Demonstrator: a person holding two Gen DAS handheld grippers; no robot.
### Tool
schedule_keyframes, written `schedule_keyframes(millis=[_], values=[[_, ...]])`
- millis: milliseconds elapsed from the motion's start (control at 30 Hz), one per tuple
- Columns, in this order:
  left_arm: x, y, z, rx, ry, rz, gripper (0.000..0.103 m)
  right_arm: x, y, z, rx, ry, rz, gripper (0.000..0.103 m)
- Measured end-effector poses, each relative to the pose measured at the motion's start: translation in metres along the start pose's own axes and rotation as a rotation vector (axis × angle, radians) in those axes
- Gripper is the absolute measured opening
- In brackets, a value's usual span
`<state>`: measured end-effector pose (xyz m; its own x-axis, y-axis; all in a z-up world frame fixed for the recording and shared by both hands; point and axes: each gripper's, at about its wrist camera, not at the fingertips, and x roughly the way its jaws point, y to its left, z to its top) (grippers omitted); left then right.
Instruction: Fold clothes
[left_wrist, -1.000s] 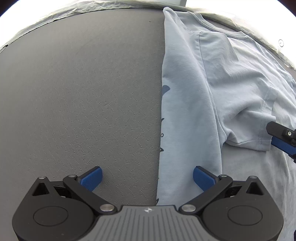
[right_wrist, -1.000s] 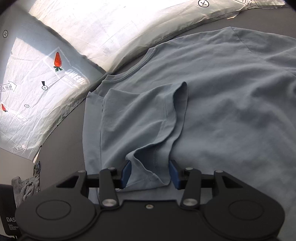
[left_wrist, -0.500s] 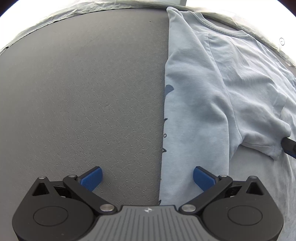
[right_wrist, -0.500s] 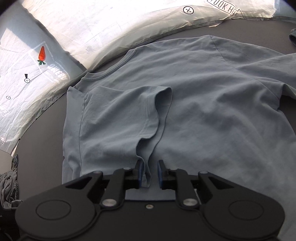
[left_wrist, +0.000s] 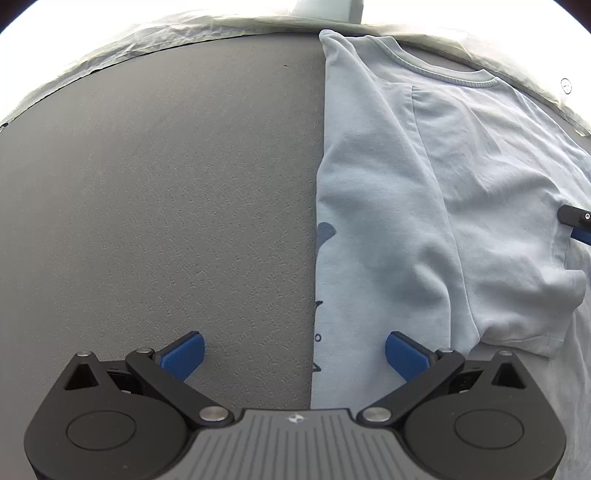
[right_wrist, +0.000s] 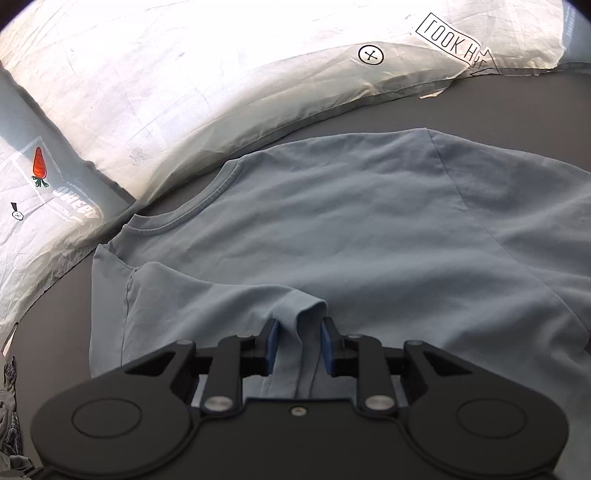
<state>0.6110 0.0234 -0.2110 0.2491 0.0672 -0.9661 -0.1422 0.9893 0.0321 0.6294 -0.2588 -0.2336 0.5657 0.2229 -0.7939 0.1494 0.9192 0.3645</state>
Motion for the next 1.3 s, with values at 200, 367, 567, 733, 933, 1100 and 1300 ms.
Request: schedule_keyframes(millis=[200, 367, 567, 733, 933, 1100, 1300], values=[[0.003, -0.005, 0.007, -0.003, -0.002, 0.003, 0.103, -0.013, -0.008, 0.004, 0.007, -0.062, -0.001, 0.001], [0.012, 0.002, 0.008, -0.018, 0.001, -0.012, 0.103, -0.007, -0.022, 0.006, 0.069, -0.026, -0.037, 0.005], [0.01, 0.0, 0.001, -0.025, 0.008, -0.005, 0.103, -0.033, -0.023, -0.017, 0.122, -0.03, -0.001, 0.025], [0.003, -0.012, -0.01, 0.007, 0.006, -0.014, 0.103, -0.048, -0.005, -0.052, 0.1, 0.011, 0.048, 0.029], [0.002, -0.015, -0.019, 0.015, 0.001, -0.005, 0.103, -0.044, 0.015, -0.077, -0.053, 0.042, 0.001, 0.018], [0.01, -0.017, -0.011, 0.004, 0.015, -0.003, 0.103, -0.053, 0.006, -0.07, -0.097, 0.012, -0.063, 0.012], [-0.005, -0.027, 0.005, 0.039, -0.042, -0.043, 0.103, -0.084, -0.058, -0.038, 0.047, -0.134, -0.143, 0.028]])
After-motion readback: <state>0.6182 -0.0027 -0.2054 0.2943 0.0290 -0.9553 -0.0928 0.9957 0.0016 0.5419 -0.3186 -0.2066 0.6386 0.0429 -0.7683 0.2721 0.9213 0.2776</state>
